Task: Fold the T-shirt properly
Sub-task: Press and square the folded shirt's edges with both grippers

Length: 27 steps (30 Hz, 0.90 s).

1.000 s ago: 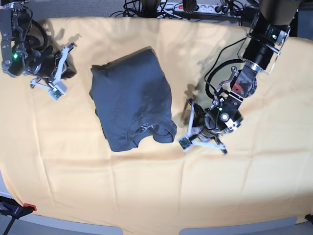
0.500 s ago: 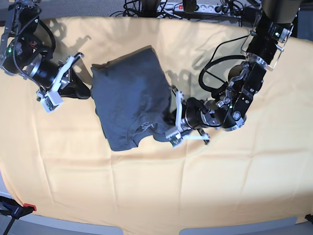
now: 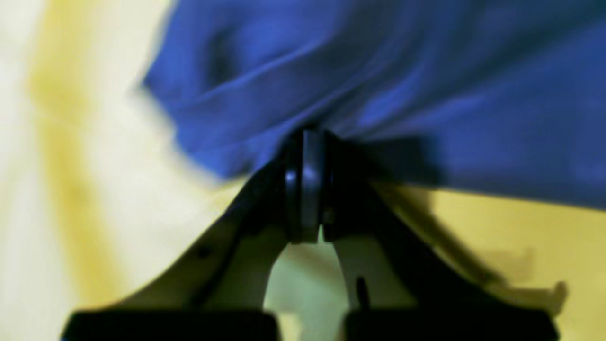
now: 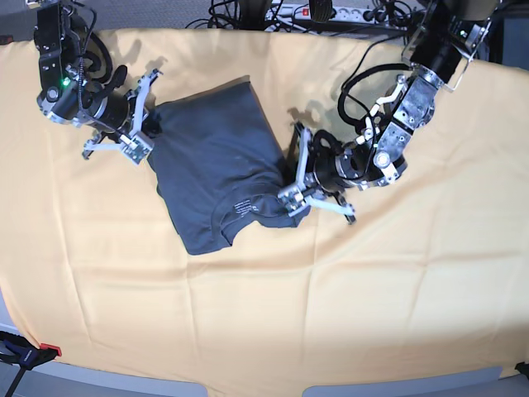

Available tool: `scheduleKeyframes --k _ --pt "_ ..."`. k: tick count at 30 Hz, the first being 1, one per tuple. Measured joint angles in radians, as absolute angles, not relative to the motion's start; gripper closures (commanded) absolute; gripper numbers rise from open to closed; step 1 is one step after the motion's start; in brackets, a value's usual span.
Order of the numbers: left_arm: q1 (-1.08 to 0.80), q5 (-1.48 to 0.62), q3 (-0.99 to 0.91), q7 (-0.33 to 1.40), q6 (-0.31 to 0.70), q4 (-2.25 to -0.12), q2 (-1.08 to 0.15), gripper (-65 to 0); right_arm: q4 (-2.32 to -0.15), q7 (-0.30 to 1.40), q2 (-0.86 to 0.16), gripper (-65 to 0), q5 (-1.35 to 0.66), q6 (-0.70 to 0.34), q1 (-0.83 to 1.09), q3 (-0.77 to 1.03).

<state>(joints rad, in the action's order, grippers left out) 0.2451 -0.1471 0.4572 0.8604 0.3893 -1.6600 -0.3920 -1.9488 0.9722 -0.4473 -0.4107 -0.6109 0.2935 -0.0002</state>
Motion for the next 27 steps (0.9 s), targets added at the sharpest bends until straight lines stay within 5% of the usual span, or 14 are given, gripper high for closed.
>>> scheduleKeyframes --k 12,19,27 --pt "0.338 -0.106 0.456 0.899 0.269 -1.655 -0.440 0.0 -1.994 0.934 -0.451 0.0 -0.533 -0.593 0.307 0.021" --pt "0.337 -0.080 0.347 0.893 0.270 -1.656 -0.467 0.0 -1.979 0.935 -0.406 0.0 -0.646 -0.659 0.347 0.022" --pt "0.338 -0.306 0.166 0.897 0.356 -1.657 -0.539 0.0 -1.979 0.999 -0.402 0.0 -0.774 -0.674 0.420 0.022"
